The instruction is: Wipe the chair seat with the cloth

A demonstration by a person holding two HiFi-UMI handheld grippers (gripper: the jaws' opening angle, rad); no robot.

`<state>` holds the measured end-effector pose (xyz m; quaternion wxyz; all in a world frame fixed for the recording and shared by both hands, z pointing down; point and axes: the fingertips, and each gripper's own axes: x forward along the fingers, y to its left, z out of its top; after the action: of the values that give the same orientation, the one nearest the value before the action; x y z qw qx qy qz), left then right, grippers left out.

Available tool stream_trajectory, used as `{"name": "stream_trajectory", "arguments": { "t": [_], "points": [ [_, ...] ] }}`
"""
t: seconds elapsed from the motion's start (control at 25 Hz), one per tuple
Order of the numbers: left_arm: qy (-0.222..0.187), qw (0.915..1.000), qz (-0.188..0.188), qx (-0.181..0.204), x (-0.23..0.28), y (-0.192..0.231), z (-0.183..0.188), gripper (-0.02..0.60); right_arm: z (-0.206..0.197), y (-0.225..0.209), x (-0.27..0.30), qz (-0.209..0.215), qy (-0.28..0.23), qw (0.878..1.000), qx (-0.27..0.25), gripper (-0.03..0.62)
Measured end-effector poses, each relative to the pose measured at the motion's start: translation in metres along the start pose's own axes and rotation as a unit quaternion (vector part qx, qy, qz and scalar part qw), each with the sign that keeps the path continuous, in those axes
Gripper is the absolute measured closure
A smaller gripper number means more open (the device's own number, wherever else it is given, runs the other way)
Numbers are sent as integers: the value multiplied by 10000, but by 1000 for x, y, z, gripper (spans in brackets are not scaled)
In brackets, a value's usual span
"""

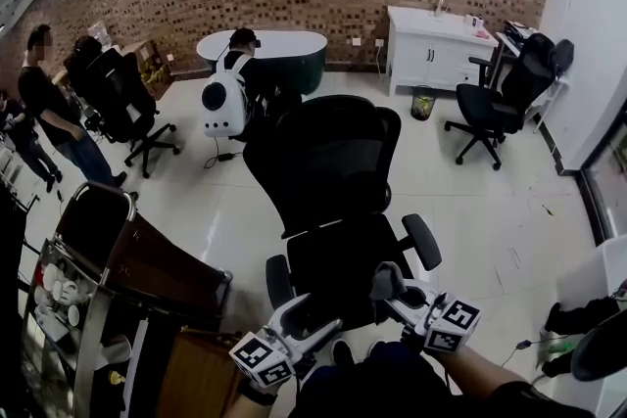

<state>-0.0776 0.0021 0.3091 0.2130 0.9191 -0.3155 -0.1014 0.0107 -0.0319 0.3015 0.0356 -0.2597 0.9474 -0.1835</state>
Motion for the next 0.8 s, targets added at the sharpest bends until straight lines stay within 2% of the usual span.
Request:
{"name": "stream_trajectory", "arguments": {
  "t": [0.32, 0.8],
  "points": [
    [-95, 9998, 174, 75, -5, 22, 19, 241, 3, -4, 26, 175, 99, 9998, -27, 565],
    [-74, 9982, 579, -143, -3, 68, 5, 241, -22, -34, 62, 413, 540, 9977, 57, 565]
  ]
}}
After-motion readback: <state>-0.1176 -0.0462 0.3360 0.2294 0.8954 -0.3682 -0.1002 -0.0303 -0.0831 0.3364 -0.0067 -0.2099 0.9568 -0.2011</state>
